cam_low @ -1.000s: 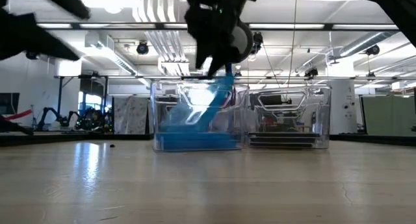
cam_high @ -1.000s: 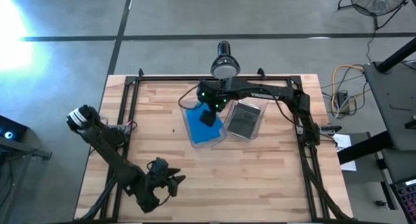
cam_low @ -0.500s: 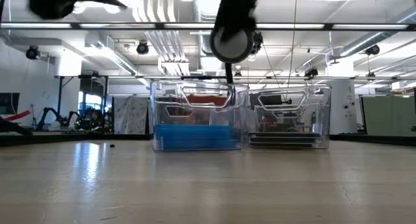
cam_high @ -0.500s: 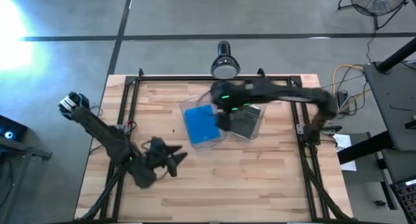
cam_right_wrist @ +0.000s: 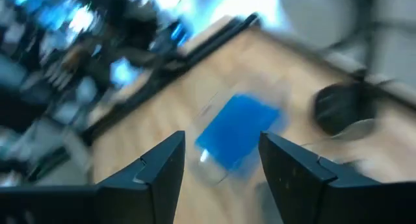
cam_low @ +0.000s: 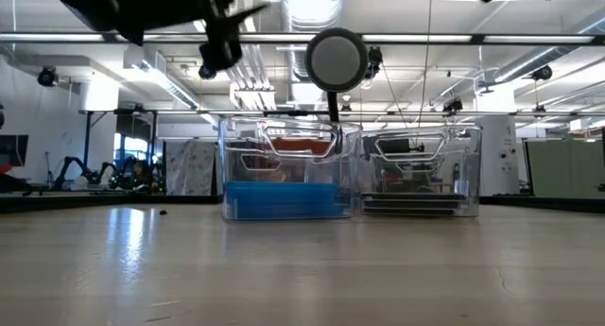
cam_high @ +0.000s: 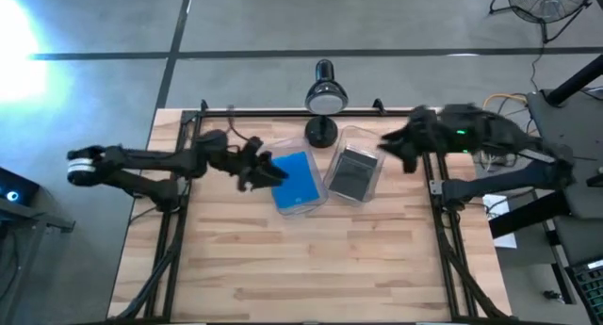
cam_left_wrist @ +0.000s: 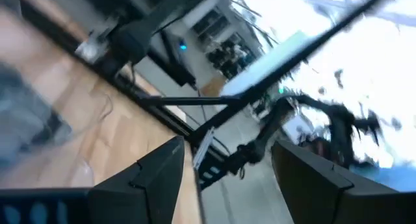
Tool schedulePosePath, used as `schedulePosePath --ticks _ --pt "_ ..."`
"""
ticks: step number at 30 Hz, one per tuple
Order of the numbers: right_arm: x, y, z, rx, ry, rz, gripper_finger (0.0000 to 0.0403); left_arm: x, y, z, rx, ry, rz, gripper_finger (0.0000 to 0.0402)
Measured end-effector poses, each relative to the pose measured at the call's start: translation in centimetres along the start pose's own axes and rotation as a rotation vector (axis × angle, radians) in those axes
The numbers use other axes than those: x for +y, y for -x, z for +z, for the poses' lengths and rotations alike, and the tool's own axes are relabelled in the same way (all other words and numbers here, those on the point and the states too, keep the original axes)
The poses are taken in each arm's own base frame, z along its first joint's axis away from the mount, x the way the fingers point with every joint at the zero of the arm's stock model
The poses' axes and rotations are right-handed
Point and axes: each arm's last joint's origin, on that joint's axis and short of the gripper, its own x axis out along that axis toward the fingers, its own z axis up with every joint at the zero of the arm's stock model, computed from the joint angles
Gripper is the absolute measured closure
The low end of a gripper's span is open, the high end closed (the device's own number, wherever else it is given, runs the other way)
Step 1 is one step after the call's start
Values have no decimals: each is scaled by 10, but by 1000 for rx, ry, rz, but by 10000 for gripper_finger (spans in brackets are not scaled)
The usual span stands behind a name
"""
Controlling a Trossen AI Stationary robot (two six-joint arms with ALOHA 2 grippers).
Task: Pick & place jewel cases by type
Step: Return to Home Position
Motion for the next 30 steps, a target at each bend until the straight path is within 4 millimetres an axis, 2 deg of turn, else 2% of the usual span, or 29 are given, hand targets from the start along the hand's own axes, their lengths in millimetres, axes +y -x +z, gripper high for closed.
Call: schedulePosePath --ticks 2,4,7,12,16,18,21,24,28,30 --pt "-6 29 -2 -126 -47 -65 213 -9 11 7 -23 -112 -37 188" --pt "-12 48 -12 -210 -11 -123 215 -23 23 10 -58 -174 -43 188" --pt "-20 69 -31 -249 32 -80 219 -36 38 2 -66 -197 82 188" --pt "-40 74 -68 -199 70 19 221 -51 58 -23 -29 -232 309 188" --pt "-58 81 -93 -281 77 59 218 -69 70 -31 -69 -349 323 188" --pt "-67 85 -104 -337 67 93 218 -71 76 -35 -97 -392 343 188" --pt "-81 88 -126 -371 58 130 221 -60 82 -46 -120 -395 370 188" --pt "-96 92 -145 -385 63 136 223 -39 85 -65 -107 -392 383 188" --pt "-102 83 -157 -240 96 46 221 -3 88 -97 -23 -367 444 188" --pt "-100 79 -154 -204 106 23 219 14 92 -114 27 -365 483 188"
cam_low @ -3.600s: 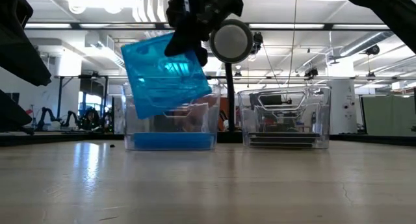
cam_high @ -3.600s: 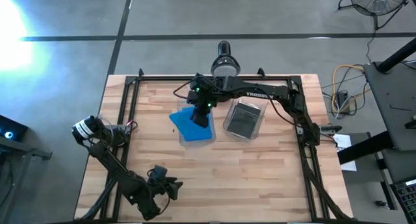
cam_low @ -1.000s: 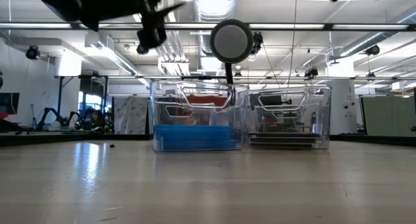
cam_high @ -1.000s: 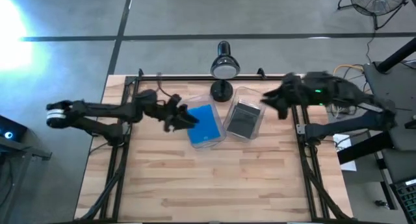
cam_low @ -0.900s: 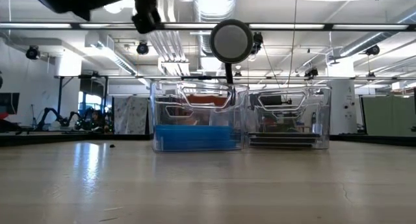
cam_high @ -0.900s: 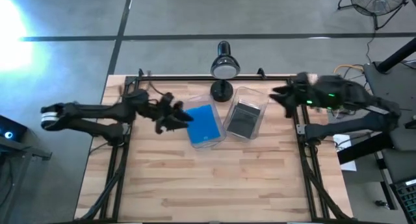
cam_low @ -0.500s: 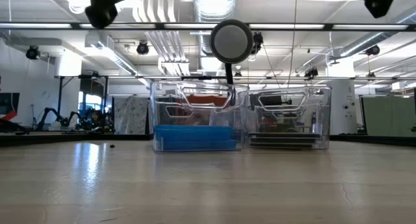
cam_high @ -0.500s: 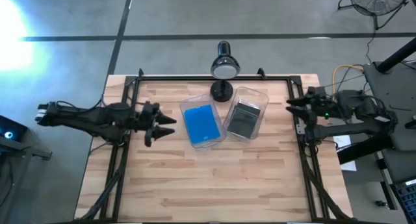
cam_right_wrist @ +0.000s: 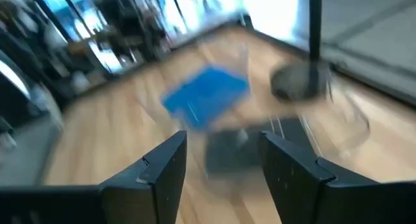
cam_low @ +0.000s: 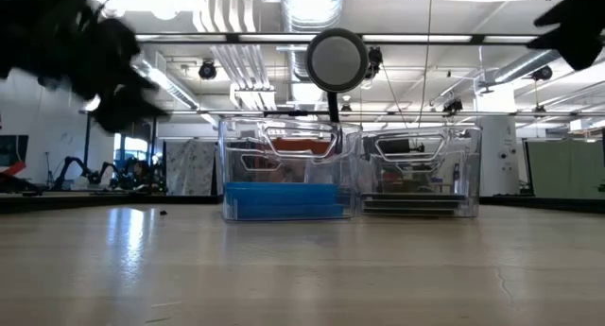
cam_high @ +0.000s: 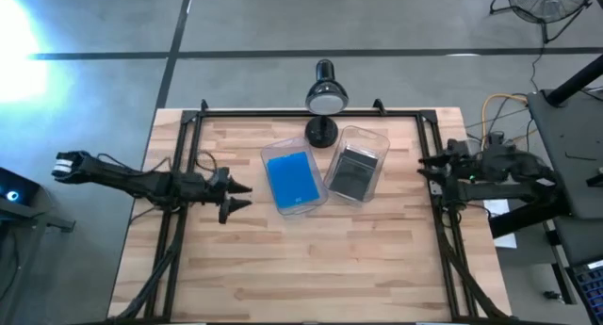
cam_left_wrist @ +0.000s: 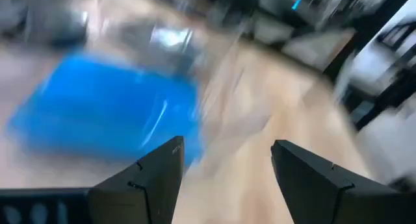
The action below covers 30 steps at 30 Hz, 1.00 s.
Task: Pick & place jewel cases by type
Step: Return to Home Position
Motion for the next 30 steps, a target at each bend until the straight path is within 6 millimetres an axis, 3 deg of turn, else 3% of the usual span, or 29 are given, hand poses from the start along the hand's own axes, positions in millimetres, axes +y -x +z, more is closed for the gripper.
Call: schedulePosePath --ticks 5,6,14,19,24,27,30 --pt "1 -15 -6 102 28 -49 219 33 0 -64 201 -37 100 188" --pt "0 -17 -8 113 32 -56 220 33 1 -65 234 -43 102 188" --pt "0 -29 -16 185 48 -86 220 24 19 -38 57 26 -243 188" --pt "1 -33 -17 209 53 -96 218 28 35 -20 -210 28 -254 188" --pt "1 -34 -17 214 50 -98 222 24 43 -7 -232 13 -235 188" --pt "1 -34 -17 213 48 -98 223 20 51 -2 -193 -318 -139 188" --pt "1 -35 -17 215 47 -99 220 13 56 1 -198 -693 -190 188"
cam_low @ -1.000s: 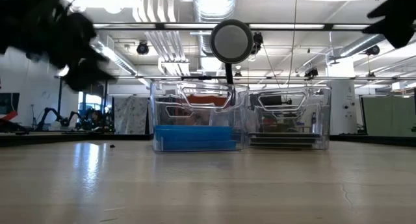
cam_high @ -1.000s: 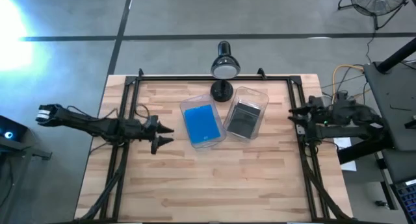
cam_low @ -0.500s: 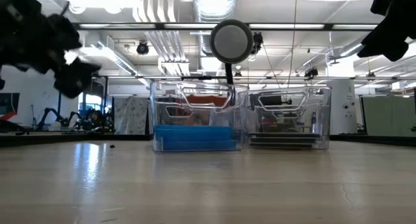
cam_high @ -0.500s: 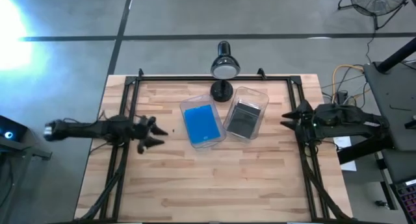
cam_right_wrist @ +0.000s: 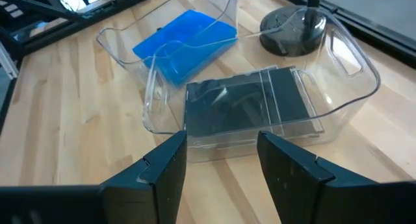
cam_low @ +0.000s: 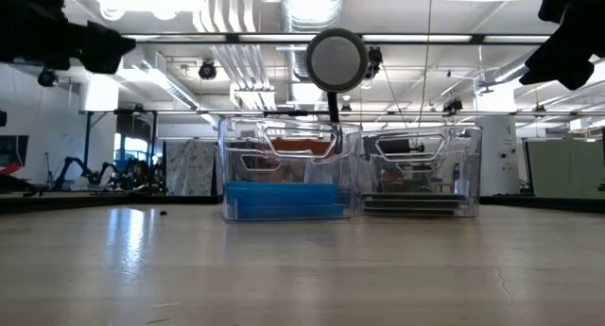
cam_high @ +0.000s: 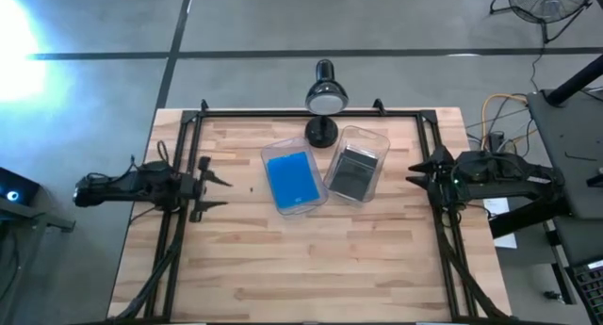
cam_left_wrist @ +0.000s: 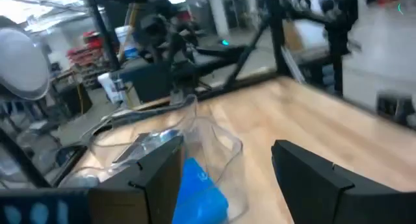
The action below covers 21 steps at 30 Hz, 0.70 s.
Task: Pick & place jewel cases by type
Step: Return to Home Position
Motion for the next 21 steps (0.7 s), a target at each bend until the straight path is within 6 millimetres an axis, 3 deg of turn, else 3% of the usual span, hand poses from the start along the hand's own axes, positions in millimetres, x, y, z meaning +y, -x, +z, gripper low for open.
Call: schedulePosePath --ticks 6,10,21 --pt "0 0 0 -1 0 0 218 -1 -10 -26 40 99 111 188" --pt "0 0 0 -1 -1 0 221 -2 -14 -30 -43 90 168 188" --pt "0 0 0 -1 0 0 218 -1 -14 -32 -31 58 209 188"
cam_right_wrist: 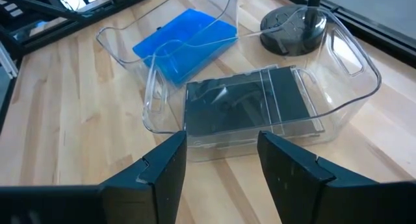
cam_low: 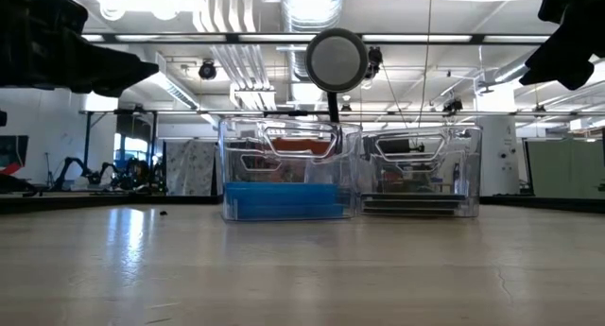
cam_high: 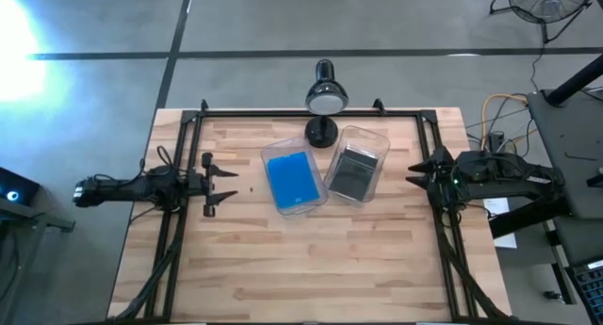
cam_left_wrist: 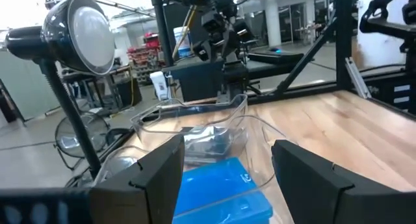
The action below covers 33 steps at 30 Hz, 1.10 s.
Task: Pick & place jewel cases by type
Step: Return to Home Position
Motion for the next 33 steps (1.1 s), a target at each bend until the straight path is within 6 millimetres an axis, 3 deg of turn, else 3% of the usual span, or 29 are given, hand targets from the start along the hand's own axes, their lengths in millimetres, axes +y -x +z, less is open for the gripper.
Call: schedulePosePath --ticks 26,33 --pt "-3 8 -6 52 35 23 220 -1 -4 -3 47 11 -1 188" --pt "0 -18 -18 172 -19 -28 218 -1 -4 -4 55 10 -4 188"
